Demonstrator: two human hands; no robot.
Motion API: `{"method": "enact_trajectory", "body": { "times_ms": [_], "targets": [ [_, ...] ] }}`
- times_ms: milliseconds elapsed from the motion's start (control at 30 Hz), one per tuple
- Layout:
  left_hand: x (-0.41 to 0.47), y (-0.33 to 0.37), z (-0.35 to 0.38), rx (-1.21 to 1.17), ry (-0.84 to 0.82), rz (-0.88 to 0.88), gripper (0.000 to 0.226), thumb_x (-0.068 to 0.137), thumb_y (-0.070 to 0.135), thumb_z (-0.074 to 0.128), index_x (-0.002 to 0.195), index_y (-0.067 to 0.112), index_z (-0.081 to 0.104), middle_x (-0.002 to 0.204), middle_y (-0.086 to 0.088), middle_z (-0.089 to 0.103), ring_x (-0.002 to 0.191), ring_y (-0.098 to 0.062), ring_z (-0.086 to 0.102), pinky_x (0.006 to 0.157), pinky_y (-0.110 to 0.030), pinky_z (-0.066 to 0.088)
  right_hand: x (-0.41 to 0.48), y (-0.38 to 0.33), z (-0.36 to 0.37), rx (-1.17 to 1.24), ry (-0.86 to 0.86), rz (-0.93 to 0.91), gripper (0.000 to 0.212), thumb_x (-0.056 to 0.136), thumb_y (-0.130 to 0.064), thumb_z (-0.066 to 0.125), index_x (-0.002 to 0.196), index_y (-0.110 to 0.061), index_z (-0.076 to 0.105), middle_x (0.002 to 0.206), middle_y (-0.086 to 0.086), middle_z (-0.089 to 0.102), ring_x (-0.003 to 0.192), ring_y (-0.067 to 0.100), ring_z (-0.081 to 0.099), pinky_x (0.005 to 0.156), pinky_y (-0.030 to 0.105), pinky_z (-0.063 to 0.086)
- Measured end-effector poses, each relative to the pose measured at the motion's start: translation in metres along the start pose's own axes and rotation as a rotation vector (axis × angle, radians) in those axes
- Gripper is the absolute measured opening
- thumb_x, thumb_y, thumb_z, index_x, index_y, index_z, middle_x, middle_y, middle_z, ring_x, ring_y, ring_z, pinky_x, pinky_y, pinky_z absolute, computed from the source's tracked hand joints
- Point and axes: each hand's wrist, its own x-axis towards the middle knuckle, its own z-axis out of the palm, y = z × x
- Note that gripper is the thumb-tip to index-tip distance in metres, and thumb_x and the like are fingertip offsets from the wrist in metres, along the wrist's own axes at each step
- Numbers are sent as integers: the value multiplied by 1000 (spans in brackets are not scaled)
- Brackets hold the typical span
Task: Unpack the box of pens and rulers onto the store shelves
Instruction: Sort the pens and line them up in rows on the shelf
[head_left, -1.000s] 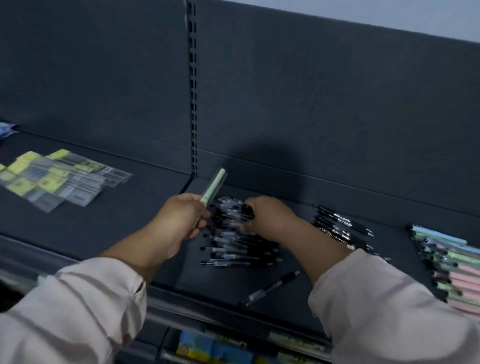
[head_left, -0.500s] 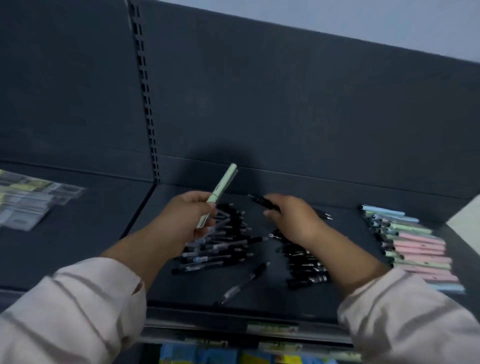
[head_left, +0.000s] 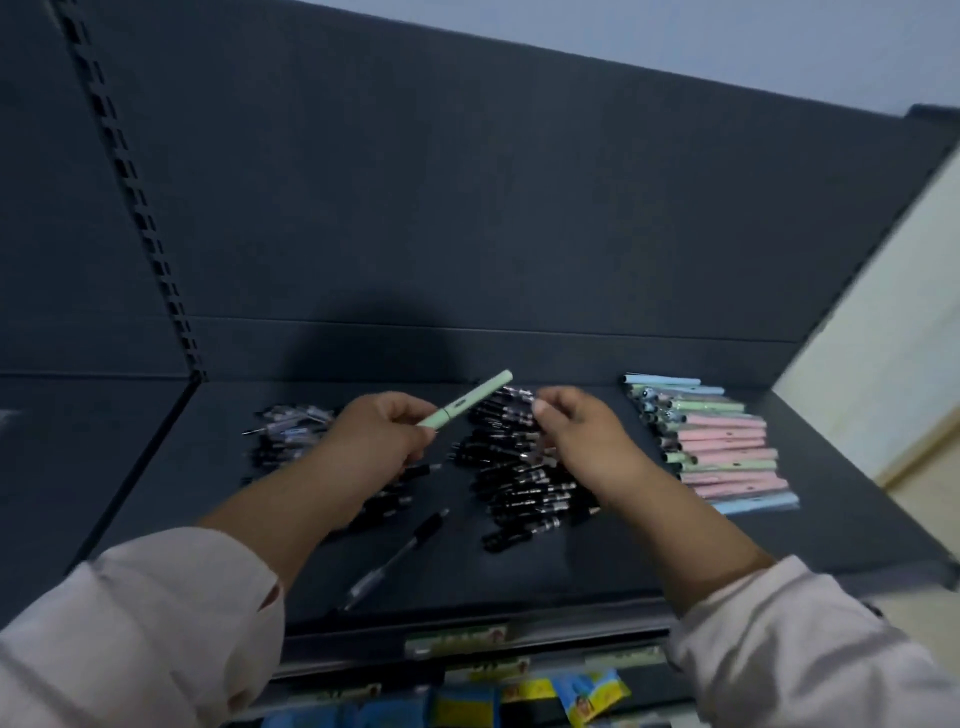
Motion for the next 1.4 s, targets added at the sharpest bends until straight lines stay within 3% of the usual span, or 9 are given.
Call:
{"method": "enact_trajectory", "body": {
  "times_ms": [100, 367, 567, 733, 900, 1067, 1233, 1333, 1400],
  "targets": [
    [-1, 8, 26, 79, -36, 87, 18, 90, 7, 59, 94, 23, 67, 70, 4, 61, 57, -8, 49, 45, -13, 37, -7, -1, -16, 447, -59, 150, 10, 99, -26, 50, 94, -24, 58, 98, 0, 61, 73, 15, 59, 66, 22, 50],
    [17, 48, 141, 247, -81, 333, 19, 84, 4, 64, 87, 23, 67, 77, 6, 66, 65, -5, 57, 56, -10, 44, 5, 52, -123, 637, -142, 164, 16, 91, -1, 56, 88, -16, 58, 68, -1, 59, 56, 8, 59, 55, 17, 51],
    [44, 73, 261, 429, 13, 434, 22, 81, 13, 66, 76, 31, 55, 88, 8, 57, 80, -7, 55, 66, -19, 40, 33, 121, -233, 145, -85, 12, 10, 86, -4, 66, 83, -13, 63, 70, 3, 58, 66, 15, 55, 61, 23, 46],
    [57, 64, 321, 599, 43, 509, 13, 78, 14, 68, 82, 22, 57, 80, 18, 44, 83, -7, 49, 65, -16, 34, 56, 169, -276, -324, -163, -152, 11, 83, -11, 70, 82, -20, 64, 75, -11, 57, 62, -2, 50, 55, 8, 39],
    [60, 43, 343, 733, 146, 376, 25, 74, 25, 71, 97, 24, 60, 97, 12, 41, 104, -12, 40, 78, -18, 28, 67, 199, -277, -552, -163, -283, 9, 82, -23, 68, 86, -24, 60, 94, -11, 51, 78, 4, 53, 64, 13, 41],
    [60, 42, 347, 419, 194, 188, 62, 82, 35, 68, 136, 23, 39, 127, 4, 34, 122, -10, 32, 99, -19, 26, 75, 222, -270, -361, 147, -296, 26, 92, -27, 57, 116, -18, 56, 119, -3, 48, 108, 7, 43, 85, 15, 32],
    [66, 37, 368, 83, 280, 101, 56, 96, 34, 47, 147, 17, 28, 148, 1, 30, 128, -1, 27, 106, -19, 19, 66, 233, -245, -167, -12, -148, 56, 98, -33, 43, 147, -9, 28, 152, 9, 28, 141, 19, 25, 116, 39, 24],
    [71, 33, 383, -76, 311, 64, 58, 96, 38, 45, 148, 19, 27, 151, 1, 32, 136, -10, 31, 115, -30, 22, 60, 232, -233, -187, -67, -156, 64, 99, -37, 42, 151, -10, 17, 158, 6, 17, 144, 16, 17, 118, 31, 17],
    [73, 35, 382, -106, 349, 43, 54, 97, 35, 45, 146, 19, 30, 149, 2, 34, 133, -7, 34, 109, -21, 24, 62, 231, -235, -174, -76, -149, 64, 99, -37, 42, 152, -13, 16, 157, 3, 17, 144, 13, 18, 114, 22, 16]
  ]
}}
